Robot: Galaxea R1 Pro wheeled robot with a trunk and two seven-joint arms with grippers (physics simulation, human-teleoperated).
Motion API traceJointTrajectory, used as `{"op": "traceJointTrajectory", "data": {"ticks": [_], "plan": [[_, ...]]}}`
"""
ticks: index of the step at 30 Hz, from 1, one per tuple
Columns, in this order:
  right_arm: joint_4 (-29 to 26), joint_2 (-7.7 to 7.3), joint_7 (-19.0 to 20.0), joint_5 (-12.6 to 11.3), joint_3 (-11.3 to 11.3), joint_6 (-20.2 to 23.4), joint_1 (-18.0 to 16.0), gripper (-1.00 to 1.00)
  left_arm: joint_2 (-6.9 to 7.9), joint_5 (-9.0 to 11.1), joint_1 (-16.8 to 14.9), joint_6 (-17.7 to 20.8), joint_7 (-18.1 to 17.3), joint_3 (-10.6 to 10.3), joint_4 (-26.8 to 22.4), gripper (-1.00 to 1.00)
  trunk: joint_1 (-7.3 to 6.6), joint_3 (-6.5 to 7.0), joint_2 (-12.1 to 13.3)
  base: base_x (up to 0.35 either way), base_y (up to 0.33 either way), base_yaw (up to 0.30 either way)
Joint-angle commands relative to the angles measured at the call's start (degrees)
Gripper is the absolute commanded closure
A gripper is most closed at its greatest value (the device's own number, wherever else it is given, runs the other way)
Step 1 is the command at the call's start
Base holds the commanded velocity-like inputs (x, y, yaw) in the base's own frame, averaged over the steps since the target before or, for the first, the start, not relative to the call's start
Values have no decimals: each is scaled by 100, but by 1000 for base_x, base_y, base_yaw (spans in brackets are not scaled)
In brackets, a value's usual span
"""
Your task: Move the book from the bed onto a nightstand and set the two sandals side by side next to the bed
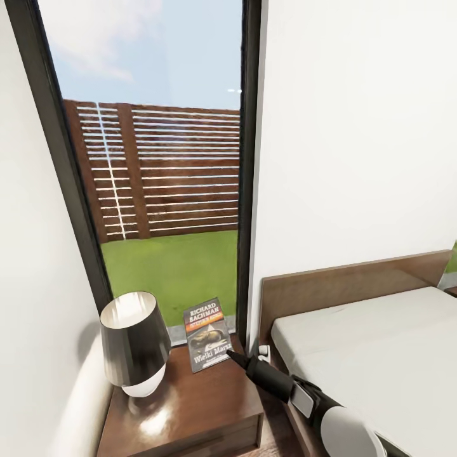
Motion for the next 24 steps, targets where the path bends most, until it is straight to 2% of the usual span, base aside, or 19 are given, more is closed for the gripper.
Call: {"op": "traceJointTrajectory", "data": {"ticks": [1, 13, 19, 24], "plan": [[-10, 3, 15, 17, -38, 56, 2, 100, 2, 40, 4, -14, 30, -49, -12, -100, 2, 0, -3, 0, 0, 0], [-16, -2, 6, 4, -56, 41, 5, 100, 1, 37, -13, -31, 29, -50, -101, -100, 2, 0, -3, 0, 0, 0], [-13, -1, 0, 2, -63, 41, 5, 100, 1, 42, -132, -24, 36, -50, -130, -100, 2, 0, -3, 28, 0, 0], [-12, 1, -2, 2, -65, 41, 6, 100, 6, 41, -292, 4, 41, -51, -136, -100, 2, 0, -3, 153, 0, 0]]}}
